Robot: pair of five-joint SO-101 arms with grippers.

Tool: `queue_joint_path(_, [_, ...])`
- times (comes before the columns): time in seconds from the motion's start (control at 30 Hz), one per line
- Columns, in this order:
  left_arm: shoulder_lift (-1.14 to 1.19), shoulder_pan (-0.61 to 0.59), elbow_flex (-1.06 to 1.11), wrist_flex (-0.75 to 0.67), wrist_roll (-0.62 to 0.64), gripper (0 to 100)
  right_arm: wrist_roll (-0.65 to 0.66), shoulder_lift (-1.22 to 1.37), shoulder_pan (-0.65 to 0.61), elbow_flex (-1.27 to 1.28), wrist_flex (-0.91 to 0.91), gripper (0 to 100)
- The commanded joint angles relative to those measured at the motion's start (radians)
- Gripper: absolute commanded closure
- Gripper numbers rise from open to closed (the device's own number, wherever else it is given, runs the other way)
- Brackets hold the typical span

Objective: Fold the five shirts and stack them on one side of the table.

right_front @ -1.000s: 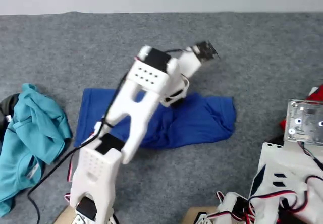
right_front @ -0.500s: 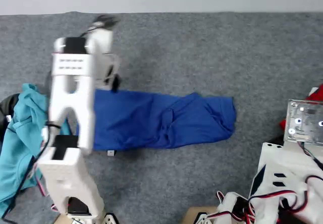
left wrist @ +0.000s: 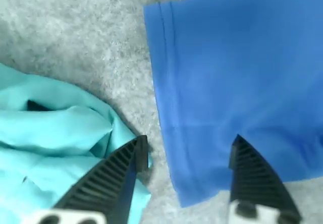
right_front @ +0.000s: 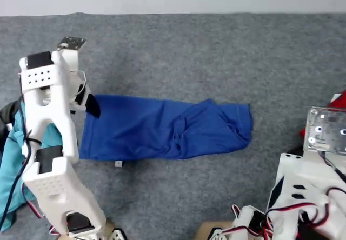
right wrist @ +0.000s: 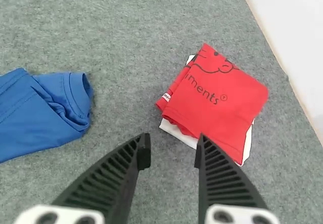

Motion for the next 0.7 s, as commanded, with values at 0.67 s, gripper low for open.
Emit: queue_joint_path(0.67, [0.278,0.026,-0.021,-0.133,-0.092,77,0.005,-0.002,0.018,-0.005,0.036,84.3])
